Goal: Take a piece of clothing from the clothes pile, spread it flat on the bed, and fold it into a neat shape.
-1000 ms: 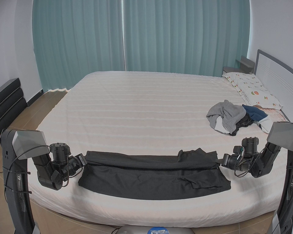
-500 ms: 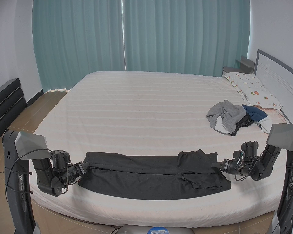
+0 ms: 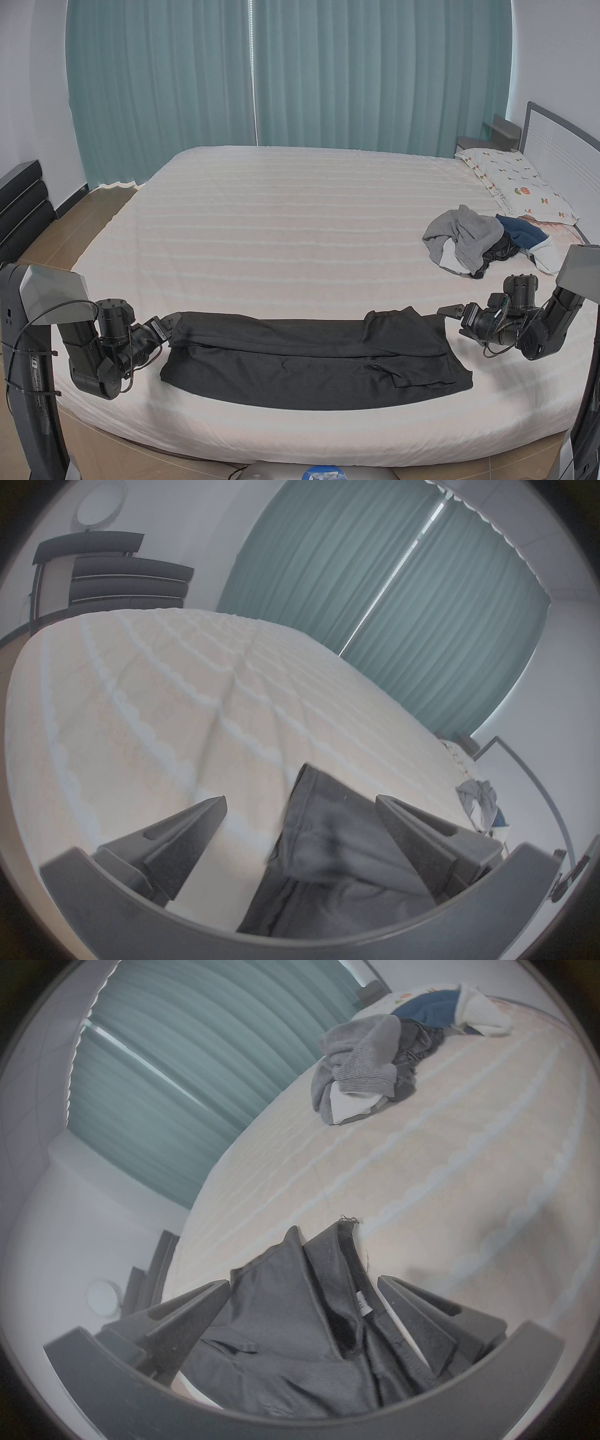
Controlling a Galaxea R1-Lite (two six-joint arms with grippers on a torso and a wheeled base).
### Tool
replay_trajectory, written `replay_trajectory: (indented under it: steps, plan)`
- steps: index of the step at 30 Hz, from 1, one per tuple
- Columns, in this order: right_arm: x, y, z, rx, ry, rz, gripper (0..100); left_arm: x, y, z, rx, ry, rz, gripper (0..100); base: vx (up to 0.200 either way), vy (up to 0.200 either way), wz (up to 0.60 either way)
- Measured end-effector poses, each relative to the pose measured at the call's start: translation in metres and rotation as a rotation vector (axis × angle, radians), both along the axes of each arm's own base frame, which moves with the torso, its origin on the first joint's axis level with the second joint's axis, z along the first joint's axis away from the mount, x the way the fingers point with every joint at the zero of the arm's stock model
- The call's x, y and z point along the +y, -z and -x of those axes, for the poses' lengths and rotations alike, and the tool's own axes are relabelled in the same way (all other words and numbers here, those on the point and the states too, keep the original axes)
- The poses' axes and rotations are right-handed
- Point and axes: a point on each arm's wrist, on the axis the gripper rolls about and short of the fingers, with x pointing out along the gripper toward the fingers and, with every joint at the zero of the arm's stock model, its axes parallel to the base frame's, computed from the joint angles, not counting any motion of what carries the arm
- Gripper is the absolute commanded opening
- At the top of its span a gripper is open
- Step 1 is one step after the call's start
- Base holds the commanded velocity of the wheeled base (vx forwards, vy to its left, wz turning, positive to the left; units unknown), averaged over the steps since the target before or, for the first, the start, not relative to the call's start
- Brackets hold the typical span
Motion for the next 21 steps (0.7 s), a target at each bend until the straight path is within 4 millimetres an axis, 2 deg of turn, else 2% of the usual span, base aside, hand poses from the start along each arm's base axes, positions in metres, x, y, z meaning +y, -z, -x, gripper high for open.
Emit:
replay_trajectory:
  steps: [5, 12, 16, 21]
  plan:
    - [0.000, -0.001, -0.004, 0.044, 0.076, -0.132, 100, 0.001, -0.010, -0.015, -0.005, -0.009, 0.027, 100, 0.000, 0.000, 0.00]
    - [0.002, 0.006, -0.013, 0.052, 0.095, -0.176, 100, -0.005, -0.023, -0.053, 0.010, -0.021, 0.128, 100, 0.000, 0.000, 0.00]
    - [0.004, 0.012, -0.016, 0.060, 0.093, -0.185, 100, -0.009, -0.018, -0.073, 0.061, -0.021, 0.161, 100, 0.000, 0.000, 0.00]
    - [0.007, 0.020, -0.019, 0.063, 0.088, -0.188, 100, -0.011, -0.006, -0.083, 0.089, -0.006, 0.178, 100, 0.000, 0.000, 0.00]
